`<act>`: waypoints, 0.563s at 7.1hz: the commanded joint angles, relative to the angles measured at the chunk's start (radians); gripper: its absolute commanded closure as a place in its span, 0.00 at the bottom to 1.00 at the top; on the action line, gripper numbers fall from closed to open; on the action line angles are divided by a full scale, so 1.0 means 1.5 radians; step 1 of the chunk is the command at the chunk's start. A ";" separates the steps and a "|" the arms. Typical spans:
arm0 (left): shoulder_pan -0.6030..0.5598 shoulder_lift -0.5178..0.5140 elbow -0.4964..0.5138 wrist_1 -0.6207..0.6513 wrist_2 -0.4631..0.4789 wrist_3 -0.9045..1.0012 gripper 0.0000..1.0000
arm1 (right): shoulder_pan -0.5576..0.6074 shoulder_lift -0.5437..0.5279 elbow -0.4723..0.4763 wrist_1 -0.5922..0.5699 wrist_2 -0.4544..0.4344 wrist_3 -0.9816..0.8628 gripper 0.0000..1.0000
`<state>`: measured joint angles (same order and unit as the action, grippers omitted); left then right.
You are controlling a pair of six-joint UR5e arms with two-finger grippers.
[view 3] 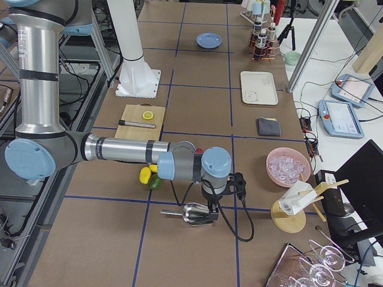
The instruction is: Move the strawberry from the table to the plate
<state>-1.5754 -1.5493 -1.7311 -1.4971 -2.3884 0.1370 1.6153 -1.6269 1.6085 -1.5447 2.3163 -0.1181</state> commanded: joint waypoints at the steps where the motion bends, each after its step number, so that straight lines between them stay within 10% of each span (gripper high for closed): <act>1: 0.000 0.001 -0.006 0.001 -0.001 0.002 0.00 | 0.000 0.002 0.003 0.001 0.000 0.000 0.00; 4: -0.005 0.002 -0.040 -0.001 0.003 0.001 0.00 | -0.010 0.011 0.039 0.053 0.000 0.014 0.00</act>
<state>-1.5812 -1.5443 -1.7728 -1.4970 -2.3902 0.1398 1.6077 -1.6173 1.6587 -1.5081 2.3153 -0.1114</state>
